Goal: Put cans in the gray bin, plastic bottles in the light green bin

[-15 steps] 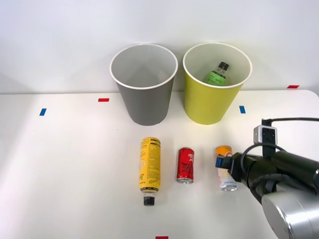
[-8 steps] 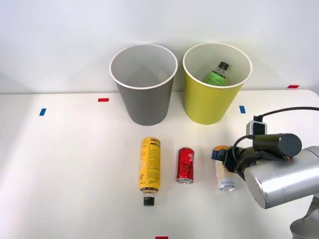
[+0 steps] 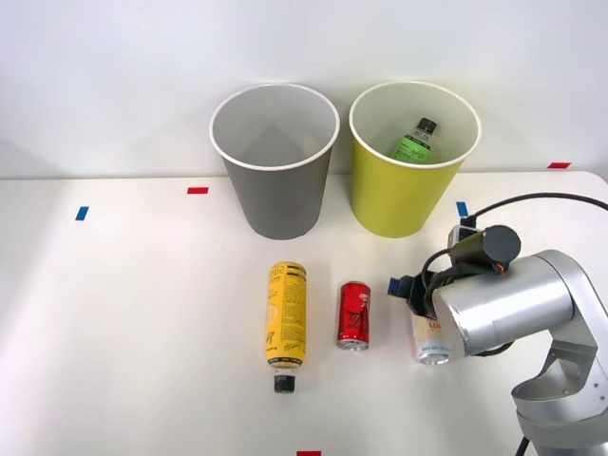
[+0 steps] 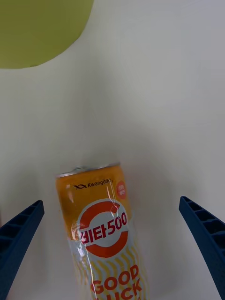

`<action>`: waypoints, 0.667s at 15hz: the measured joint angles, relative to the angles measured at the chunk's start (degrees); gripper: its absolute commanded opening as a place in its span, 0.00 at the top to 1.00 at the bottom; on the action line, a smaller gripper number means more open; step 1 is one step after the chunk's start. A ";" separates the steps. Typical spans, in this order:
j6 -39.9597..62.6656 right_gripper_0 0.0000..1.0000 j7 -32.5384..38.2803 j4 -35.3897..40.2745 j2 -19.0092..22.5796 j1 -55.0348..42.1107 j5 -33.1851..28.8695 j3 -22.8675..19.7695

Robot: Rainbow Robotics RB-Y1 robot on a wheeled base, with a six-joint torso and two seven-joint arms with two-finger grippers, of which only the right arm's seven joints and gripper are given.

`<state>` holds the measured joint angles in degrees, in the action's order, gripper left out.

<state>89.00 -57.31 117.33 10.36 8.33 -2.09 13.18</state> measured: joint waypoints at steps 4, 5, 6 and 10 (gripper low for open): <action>-0.02 0.00 0.01 -4.57 -1.77 2.38 -2.62 0.00; -0.03 0.00 0.01 -5.52 -2.41 2.73 -3.58 0.02; -0.03 0.00 0.01 -6.24 -2.90 2.92 -4.56 0.15; -0.05 0.00 0.01 -8.13 -4.02 3.04 -7.73 0.81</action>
<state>88.96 -57.31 109.20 6.33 11.37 -9.82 13.98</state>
